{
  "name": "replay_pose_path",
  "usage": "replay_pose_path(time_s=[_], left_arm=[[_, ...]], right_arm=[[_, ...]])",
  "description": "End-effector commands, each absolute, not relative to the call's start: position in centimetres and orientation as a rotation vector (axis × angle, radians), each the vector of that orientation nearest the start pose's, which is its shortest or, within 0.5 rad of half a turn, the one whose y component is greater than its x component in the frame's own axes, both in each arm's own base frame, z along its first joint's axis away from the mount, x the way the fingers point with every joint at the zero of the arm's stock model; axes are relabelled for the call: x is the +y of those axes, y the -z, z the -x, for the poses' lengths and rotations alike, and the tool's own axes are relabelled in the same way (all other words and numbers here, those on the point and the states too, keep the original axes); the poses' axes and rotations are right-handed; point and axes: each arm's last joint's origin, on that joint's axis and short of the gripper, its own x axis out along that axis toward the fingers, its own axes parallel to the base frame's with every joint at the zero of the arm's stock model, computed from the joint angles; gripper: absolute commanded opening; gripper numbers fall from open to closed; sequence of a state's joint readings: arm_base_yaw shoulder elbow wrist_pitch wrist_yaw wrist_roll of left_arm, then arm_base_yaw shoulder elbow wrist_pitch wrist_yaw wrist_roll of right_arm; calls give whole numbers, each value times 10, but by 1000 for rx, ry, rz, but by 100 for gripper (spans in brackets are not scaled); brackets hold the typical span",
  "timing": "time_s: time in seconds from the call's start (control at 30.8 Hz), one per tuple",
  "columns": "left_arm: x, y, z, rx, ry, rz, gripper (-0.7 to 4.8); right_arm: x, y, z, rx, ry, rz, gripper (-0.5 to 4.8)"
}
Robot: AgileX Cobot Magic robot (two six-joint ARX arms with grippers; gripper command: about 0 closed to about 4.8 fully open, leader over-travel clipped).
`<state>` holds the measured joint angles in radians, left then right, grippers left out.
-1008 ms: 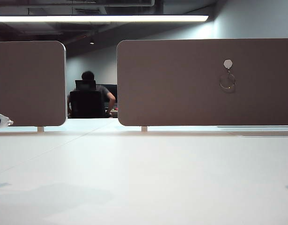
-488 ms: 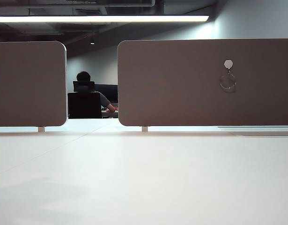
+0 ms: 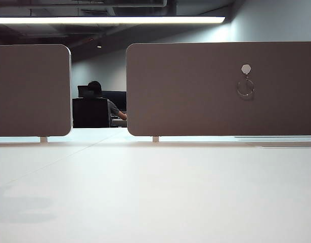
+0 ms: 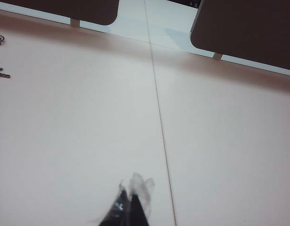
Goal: Hang the earring on the hook.
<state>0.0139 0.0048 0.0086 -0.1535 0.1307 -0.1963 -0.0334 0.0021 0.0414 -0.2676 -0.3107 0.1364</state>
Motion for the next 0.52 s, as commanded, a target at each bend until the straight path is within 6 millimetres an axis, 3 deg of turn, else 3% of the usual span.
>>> replay_pose_path(time_s=[0.03, 0.52], left_arm=[[-3, -151, -96, 165, 105, 206, 4], [-3, -151, -96, 165, 105, 205, 4]], right_arm=[[6, -152, -92, 244, -261, -173, -1], [6, -152, -92, 236, -258, -171, -1]])
